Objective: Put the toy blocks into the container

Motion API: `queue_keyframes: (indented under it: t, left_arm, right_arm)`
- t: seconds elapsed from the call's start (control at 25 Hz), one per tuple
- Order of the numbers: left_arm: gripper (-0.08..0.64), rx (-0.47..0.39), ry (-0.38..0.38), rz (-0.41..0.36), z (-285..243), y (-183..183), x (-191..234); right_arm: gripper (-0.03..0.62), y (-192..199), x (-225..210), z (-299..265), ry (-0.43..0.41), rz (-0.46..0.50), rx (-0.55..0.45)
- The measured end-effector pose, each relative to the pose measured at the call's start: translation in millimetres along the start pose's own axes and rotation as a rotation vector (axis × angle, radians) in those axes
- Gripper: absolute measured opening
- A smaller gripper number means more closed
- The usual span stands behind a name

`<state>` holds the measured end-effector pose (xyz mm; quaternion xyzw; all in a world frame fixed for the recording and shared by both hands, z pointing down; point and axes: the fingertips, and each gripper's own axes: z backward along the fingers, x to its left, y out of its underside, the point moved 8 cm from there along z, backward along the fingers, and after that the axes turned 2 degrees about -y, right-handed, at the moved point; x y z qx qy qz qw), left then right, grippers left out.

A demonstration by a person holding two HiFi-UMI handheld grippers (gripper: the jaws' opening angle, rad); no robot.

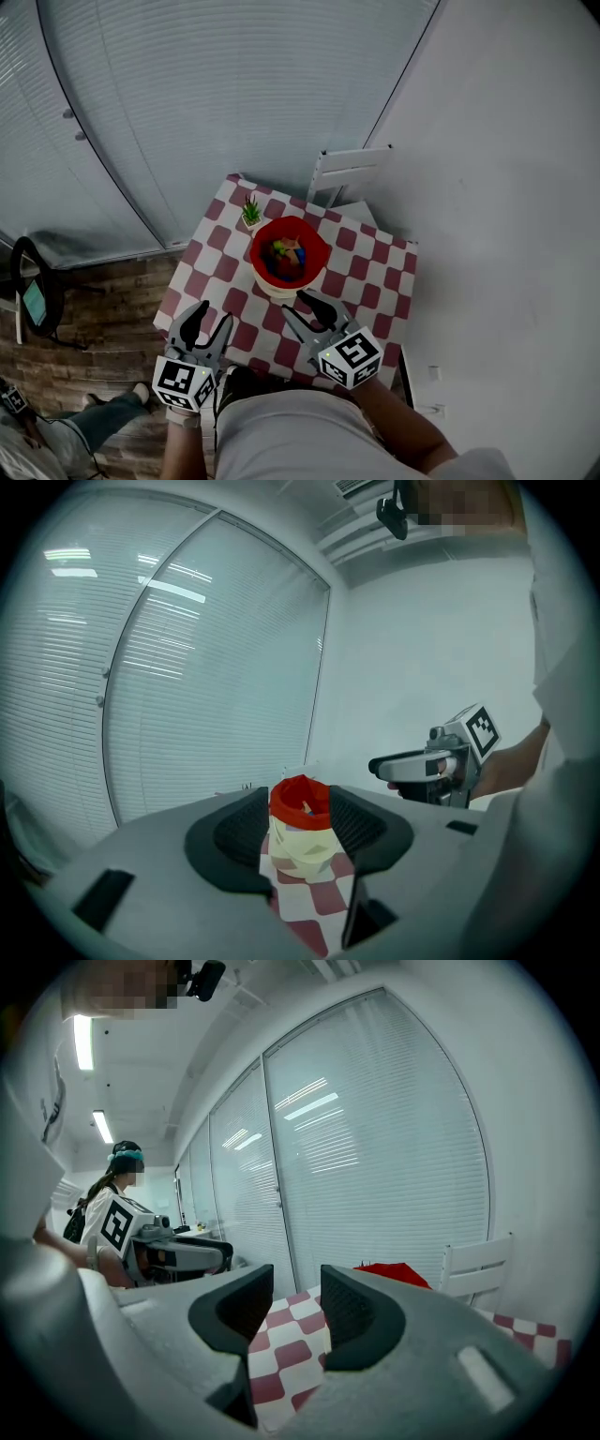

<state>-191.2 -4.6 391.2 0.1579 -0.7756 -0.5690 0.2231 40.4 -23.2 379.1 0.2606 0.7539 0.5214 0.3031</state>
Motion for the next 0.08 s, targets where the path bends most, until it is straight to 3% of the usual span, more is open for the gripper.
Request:
queue_keyframes:
  t: [0.08]
  left_arm:
    - [0.186,0.0,-0.003,0.003,1.5,0.0,2.2]
  right_arm:
    - [0.15,-2.0,0.2,-0.8,0.001,-0.003,-0.007]
